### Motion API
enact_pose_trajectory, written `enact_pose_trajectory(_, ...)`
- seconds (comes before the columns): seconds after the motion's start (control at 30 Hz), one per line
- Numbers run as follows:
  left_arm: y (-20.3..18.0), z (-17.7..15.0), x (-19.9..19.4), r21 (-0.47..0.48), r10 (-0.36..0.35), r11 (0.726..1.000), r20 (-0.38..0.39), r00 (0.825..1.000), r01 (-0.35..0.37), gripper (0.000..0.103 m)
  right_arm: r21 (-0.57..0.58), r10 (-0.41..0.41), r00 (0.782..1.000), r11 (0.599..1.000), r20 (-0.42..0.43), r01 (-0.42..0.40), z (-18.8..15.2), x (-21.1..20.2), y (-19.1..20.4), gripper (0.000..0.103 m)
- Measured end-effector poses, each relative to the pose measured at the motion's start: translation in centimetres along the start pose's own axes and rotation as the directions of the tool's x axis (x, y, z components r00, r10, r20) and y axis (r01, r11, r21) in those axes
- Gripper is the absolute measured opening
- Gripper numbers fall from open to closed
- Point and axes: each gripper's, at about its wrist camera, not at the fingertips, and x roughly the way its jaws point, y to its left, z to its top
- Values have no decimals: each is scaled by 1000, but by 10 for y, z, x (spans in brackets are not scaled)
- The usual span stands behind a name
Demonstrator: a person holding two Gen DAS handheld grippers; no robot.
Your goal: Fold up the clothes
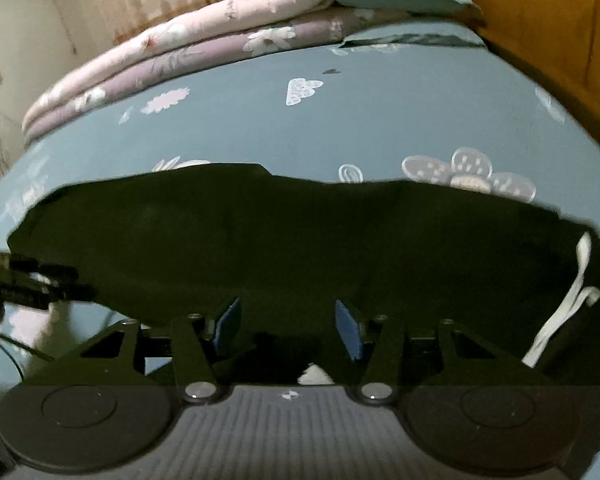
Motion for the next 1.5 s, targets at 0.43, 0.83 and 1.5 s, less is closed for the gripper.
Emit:
enact_pose_trajectory(0.43,-42,-5,-14,-36,69,997,-9,998,-69,78,105,10,1000,994,-17,-8,-6,25,-60,71)
enact_pose_trajectory(0.83,-91,31,10,111,-47,993,-27,998,50,66,173,74,997,982,-4,-73,-14,35,-96,98)
enact_pose_trajectory(1.5,84,22,-48,-183,314,936,49,948,-301,56,124,42,997,992,-68,-33,7,35,-74,103)
